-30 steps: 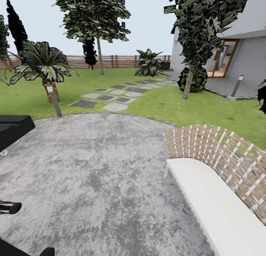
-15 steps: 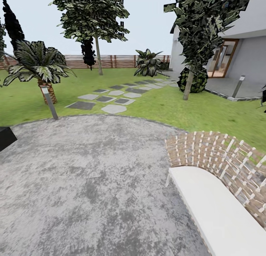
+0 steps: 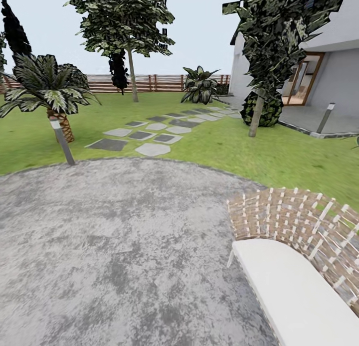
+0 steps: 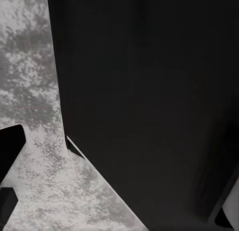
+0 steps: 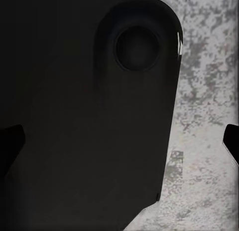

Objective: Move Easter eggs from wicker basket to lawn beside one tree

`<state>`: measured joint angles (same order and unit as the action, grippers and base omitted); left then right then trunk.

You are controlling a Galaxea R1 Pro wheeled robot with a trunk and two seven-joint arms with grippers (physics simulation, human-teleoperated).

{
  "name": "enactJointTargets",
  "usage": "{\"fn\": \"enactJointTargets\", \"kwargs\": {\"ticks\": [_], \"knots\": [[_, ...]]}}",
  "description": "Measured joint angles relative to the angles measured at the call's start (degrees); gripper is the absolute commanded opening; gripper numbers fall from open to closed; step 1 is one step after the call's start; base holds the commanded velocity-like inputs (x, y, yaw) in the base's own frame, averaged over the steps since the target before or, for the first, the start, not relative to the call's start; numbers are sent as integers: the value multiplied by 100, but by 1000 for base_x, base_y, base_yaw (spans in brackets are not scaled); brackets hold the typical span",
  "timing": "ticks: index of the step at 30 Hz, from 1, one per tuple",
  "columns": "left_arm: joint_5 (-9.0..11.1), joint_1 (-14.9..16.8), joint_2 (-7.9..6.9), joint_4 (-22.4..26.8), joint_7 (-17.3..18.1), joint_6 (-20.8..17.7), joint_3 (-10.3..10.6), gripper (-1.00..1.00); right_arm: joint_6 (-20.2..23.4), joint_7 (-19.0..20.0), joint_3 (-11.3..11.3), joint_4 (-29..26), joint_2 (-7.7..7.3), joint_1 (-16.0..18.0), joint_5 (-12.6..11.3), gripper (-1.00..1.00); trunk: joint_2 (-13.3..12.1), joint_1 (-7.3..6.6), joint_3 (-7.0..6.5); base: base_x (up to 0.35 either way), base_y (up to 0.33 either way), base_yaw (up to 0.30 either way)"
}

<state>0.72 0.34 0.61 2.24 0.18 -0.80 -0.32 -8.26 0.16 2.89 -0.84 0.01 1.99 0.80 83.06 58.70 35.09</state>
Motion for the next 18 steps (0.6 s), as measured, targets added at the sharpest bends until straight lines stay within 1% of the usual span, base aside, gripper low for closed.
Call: {"fn": "enactJointTargets", "kwargs": {"ticks": [11,14,18], "knots": [[0,0,0,-2,0,0,0,100,0,0,-3,0,0,0,0,100,0,0,0,337,0,1],[0,-1,0,1,0,0,0,100,-4,0,1,1,15,1,5,100,0,0,0,337,0,170],[0,-1,0,2,-1,0,0,100,-9,0,2,2,31,1,7,100,0,0,0,337,0,272]]}}
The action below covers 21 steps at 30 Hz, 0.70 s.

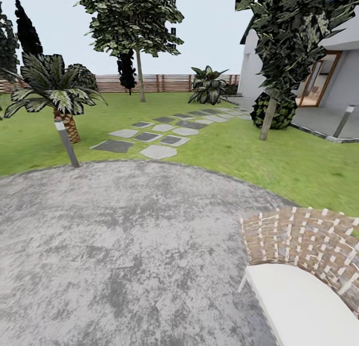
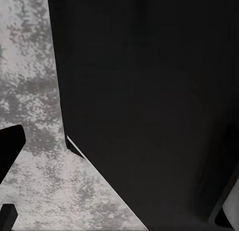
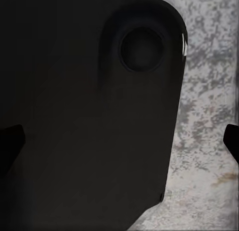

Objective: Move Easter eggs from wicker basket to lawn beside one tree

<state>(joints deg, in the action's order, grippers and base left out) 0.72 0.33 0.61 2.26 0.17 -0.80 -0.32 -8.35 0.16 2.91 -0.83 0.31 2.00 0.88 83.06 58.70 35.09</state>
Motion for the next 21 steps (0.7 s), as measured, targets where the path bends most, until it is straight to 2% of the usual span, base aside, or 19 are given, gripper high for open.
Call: {"fn": "enactJointTargets", "kwargs": {"ticks": [21], "knots": [[0,0,0,-3,0,0,-1,100,-1,-6,0,0,5,0,0,100,0,0,0,337,0,293]]}}
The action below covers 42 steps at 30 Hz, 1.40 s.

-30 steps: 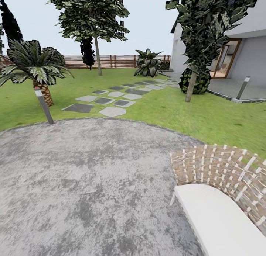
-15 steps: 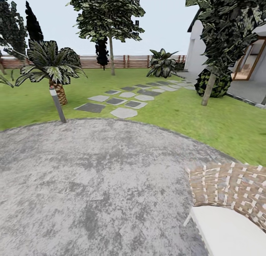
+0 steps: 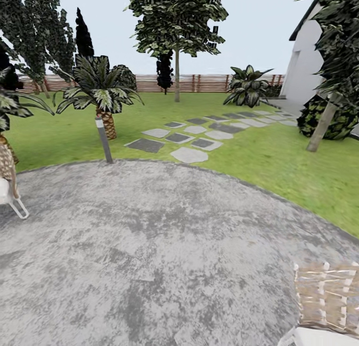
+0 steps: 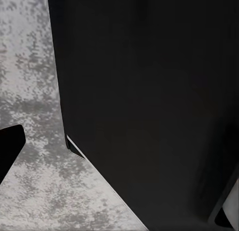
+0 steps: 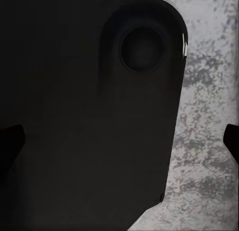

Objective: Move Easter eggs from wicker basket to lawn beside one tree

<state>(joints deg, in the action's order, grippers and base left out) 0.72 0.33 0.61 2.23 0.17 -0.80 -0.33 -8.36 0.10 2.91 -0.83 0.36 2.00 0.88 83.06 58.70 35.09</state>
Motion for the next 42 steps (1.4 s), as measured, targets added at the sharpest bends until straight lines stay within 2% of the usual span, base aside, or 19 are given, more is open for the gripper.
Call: {"fn": "enactJointTargets", "kwargs": {"ticks": [21,32,36,42], "knots": [[0,0,0,3,-1,0,1,100,0,-9,-1,0,0,0,0,100,0,0,41,337,0,289],[0,1,0,1,1,0,0,100,28,-4,28,4,-45,-1,11,100,0,0,47,337,0,31],[0,1,0,-1,-1,0,-1,100,17,7,266,3,-47,-1,308,100,0,0,47,337,0,0],[0,1,0,-3,-1,0,-1,100,8,5,307,-1,-41,-1,340,100,0,0,47,337,0,0]]}}
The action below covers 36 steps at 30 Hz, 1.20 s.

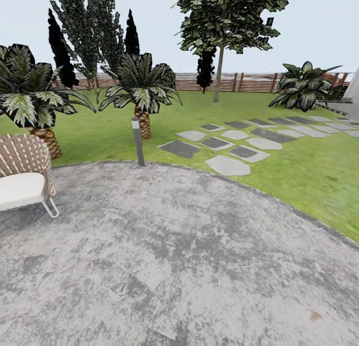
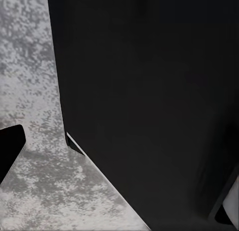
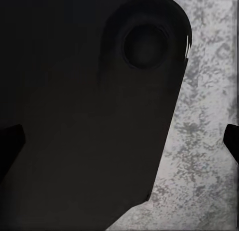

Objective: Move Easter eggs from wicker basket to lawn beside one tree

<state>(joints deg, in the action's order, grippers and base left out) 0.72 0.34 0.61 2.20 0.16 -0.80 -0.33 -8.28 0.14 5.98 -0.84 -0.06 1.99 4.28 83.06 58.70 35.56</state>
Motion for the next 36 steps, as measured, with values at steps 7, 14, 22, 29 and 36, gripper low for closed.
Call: {"fn": "enactJointTargets", "kwargs": {"ticks": [7,14,22,29,36], "knots": [[0,0,0,3,0,0,0,100,-1,-3,0,0,4,0,1,100,0,0,0,337,0,0],[0,0,0,4,2,0,0,100,-1,-3,3,0,6,0,-1,100,0,0,0,337,0,0],[0,0,0,4,0,0,-2,100,-1,-2,7,0,13,0,13,100,0,0,0,337,0,0],[0,0,0,4,0,0,1,100,-1,-2,11,0,23,0,48,100,0,0,0,337,0,0],[0,0,0,3,0,0,1,100,-1,-2,11,0,24,0,50,100,0,0,0,337,0,0]]}}
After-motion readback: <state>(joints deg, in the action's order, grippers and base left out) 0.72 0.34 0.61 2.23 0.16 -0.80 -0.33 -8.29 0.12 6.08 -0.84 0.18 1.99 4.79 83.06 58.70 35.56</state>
